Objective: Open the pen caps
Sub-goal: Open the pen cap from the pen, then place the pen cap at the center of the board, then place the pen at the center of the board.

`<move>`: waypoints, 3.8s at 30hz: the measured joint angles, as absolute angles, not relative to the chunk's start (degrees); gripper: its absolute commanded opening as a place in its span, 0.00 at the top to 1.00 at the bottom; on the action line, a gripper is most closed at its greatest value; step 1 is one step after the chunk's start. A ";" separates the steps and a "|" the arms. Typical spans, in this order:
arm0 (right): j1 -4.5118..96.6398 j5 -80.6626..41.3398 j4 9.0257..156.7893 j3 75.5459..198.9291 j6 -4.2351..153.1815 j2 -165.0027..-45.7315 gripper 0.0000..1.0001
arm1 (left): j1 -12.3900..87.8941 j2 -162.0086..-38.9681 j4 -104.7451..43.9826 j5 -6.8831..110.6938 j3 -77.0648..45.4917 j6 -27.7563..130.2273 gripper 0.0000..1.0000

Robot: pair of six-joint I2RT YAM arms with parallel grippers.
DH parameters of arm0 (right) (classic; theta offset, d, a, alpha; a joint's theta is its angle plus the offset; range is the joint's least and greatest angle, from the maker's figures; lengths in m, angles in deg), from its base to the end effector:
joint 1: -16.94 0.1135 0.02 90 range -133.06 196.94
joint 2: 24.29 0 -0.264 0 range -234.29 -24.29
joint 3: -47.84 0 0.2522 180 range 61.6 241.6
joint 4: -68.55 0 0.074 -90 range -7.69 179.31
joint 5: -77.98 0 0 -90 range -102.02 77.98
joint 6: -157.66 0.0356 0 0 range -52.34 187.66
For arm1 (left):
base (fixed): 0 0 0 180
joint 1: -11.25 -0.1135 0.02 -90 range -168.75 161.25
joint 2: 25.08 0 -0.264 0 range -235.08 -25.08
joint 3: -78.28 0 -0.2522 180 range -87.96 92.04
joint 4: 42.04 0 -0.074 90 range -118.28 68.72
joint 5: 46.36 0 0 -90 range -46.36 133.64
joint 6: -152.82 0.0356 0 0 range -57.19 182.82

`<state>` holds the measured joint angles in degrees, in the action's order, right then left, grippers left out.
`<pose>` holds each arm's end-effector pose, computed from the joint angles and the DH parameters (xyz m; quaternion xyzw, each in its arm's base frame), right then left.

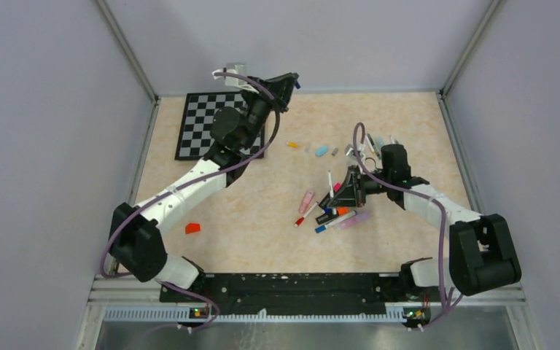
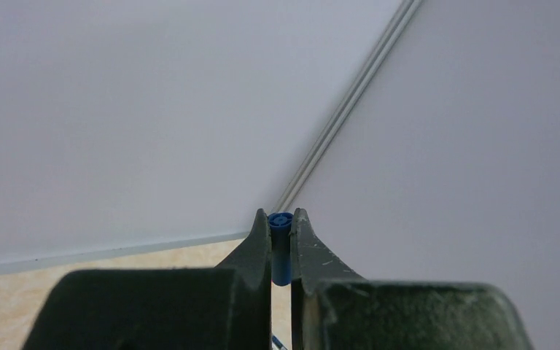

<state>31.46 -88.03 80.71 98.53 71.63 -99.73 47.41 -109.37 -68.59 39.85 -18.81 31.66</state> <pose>0.2321 0.0958 0.2138 -0.3388 0.6766 0.6002 0.2591 0.2799 -0.2017 0.4167 -0.0045 0.5365 -0.4529 0.7121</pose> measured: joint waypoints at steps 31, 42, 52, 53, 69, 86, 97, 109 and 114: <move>1.54 -49.06 95.37 104.85 61.75 -91.57 1.00 | 61.12 -154.84 -33.99 54.87 14.74 34.39 1.00; 0.99 -48.93 95.24 104.85 61.92 -91.57 1.00 | 60.35 -166.16 -28.94 51.57 27.81 37.87 0.93; 0.66 -48.97 95.22 104.85 61.94 -92.43 1.00 | 60.07 -170.20 -26.80 48.22 31.11 39.92 0.80; 0.60 -48.95 95.24 104.85 61.96 -92.45 1.00 | 60.03 -170.22 -26.52 48.09 31.22 40.07 0.78; -1.11 -49.63 95.17 104.85 62.21 -93.43 1.00 | 58.58 -169.72 -26.17 46.72 32.14 41.93 0.66; -2.96 -43.59 97.45 107.51 54.58 -101.39 1.00 | 57.88 -108.46 -49.71 44.90 -30.61 47.83 0.12; -4.49 -41.45 101.93 121.15 47.91 -114.06 1.00 | 56.33 -79.19 -44.24 38.41 -59.42 46.43 0.01; -4.58 -39.72 106.32 130.05 44.59 -123.46 1.00 | 56.29 -59.45 -37.73 33.05 -69.48 40.97 0.01; -4.60 -38.85 107.48 132.87 43.54 -125.34 1.00 | 56.29 -58.97 -36.40 32.46 -69.63 39.31 0.01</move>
<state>-4.60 -38.85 107.48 132.87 43.54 -125.34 56.29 -58.97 -36.40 32.46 -69.63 39.31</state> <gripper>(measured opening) 0.056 0.987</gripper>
